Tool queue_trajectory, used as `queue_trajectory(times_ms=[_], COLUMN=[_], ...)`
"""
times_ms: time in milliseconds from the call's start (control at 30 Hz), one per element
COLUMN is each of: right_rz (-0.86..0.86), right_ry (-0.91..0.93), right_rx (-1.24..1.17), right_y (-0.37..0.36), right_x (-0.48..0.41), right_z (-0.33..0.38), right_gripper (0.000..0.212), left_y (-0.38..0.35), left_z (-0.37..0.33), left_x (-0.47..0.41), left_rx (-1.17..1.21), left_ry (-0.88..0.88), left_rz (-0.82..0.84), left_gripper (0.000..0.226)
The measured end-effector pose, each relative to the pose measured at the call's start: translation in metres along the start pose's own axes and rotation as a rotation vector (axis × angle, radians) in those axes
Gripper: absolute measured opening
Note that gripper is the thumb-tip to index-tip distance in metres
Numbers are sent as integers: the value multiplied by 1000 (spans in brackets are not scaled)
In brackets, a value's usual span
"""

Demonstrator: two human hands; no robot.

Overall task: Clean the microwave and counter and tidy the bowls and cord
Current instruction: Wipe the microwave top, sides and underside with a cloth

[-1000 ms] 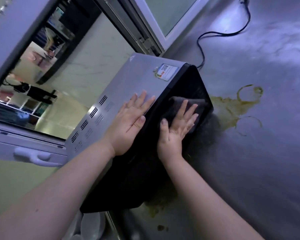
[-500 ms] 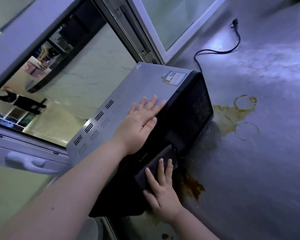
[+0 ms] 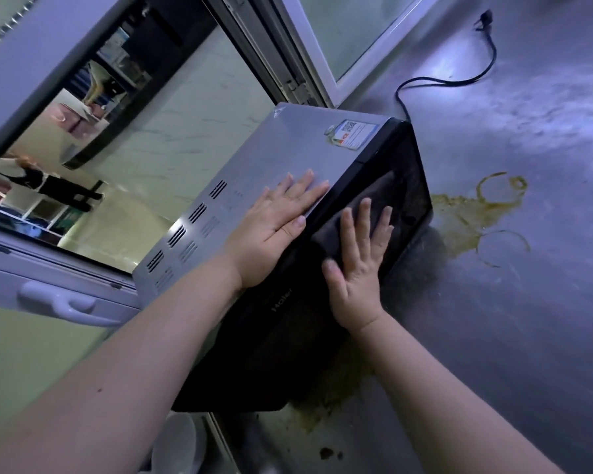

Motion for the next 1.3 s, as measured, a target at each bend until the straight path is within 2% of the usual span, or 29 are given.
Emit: queue_trajectory(times_ms=[133, 233, 333, 433, 500, 567, 633, 767, 967, 1133, 1200, 1300], right_rz=[238, 310, 306, 221, 169, 121, 68, 34, -51, -257, -276, -189], right_ry=[363, 449, 393, 252, 113, -11, -107, -244, -215, -386, -365, -254], right_rx=[285, 284, 93, -77, -164, -235, -226, -44, -39, -190, -162, -128], right_y=[-49, -53, -44, -48, -54, -57, -60, -69, -34, 30, 26, -14], right_x=[81, 95, 88, 89, 88, 85, 82, 75, 26, -53, -50, -3], right_z=[7, 7, 16, 36, 47, 54, 57, 65, 45, 7, 11, 37], right_gripper=[57, 53, 43, 33, 36, 51, 66, 70, 72, 62, 62, 64], left_y=[0, 0, 0, 0, 0, 0, 0, -1, 0, 0, 0, 0], left_z=[-6, -9, -10, -12, -12, -12, -12, -13, -10, -9, -8, -8], left_x=[1, 2, 3, 3, 3, 3, 3, 4, 4, 3, 3, 2], left_rx=[52, 66, 63, 59, 58, 64, 68, 81, 67, 79, 74, 75], left_ry=[20, 29, 39, 44, 48, 51, 49, 42, 23, 30, 29, 34], left_rz=[-8, -18, -28, -31, -30, -28, -30, -32, -45, -50, -46, -43], left_gripper=[51, 51, 50, 50, 50, 51, 51, 51, 50, 51, 52, 52])
Point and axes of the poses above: each hand's wrist, its own x-axis away from the middle knuckle, its own y-axis out of the back of the hand, z = x × y, the point moved 3 cm from there along -x, towards the middle knuckle, and after that the axes turned 15 degrees about z, right-handed, at the moved point
